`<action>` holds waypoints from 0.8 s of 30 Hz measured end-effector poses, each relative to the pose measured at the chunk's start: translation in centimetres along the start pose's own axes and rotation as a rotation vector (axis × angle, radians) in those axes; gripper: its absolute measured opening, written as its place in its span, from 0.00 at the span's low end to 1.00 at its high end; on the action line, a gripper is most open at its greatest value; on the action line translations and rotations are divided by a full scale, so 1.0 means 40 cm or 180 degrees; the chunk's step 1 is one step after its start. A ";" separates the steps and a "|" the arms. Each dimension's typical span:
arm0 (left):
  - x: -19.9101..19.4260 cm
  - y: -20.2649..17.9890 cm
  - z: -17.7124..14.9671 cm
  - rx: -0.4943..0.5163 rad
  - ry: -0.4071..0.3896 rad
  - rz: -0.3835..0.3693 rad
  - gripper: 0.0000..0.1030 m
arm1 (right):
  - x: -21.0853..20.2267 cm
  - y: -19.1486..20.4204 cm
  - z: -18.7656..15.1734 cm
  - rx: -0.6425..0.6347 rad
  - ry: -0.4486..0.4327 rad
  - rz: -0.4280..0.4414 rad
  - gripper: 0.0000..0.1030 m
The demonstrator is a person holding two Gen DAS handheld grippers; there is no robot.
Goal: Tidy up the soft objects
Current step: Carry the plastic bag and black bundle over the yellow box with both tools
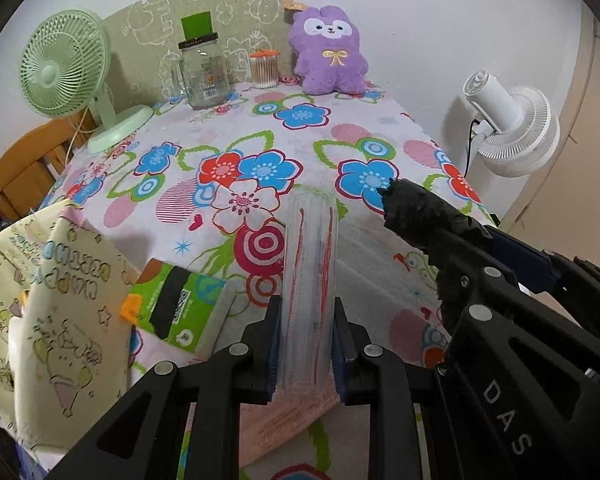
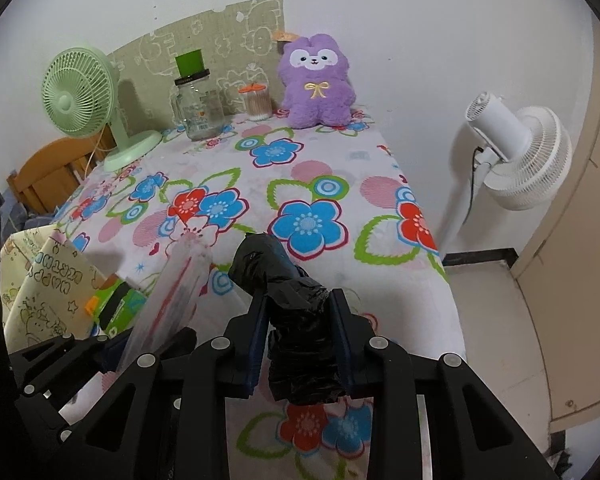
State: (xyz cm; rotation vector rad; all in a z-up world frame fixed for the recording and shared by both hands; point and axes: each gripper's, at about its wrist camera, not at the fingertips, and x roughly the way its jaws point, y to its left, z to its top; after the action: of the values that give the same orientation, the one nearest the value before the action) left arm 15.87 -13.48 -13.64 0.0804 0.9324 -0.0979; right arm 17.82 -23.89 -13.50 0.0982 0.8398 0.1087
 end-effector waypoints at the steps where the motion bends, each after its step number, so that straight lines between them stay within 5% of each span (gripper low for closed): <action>1: -0.005 0.000 -0.002 0.0003 -0.0005 0.0001 0.20 | -0.008 0.002 -0.002 0.0001 -0.0007 -0.0022 0.33; 24: -0.197 0.027 -0.043 0.0030 -0.0303 -0.0083 0.20 | -0.214 0.058 -0.030 0.0046 -0.0277 -0.0108 0.33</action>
State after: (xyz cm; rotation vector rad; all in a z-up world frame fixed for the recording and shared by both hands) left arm 9.95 -11.83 -8.28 0.0717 0.8382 -0.1293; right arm 11.12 -22.70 -7.70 0.1016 0.7551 0.0660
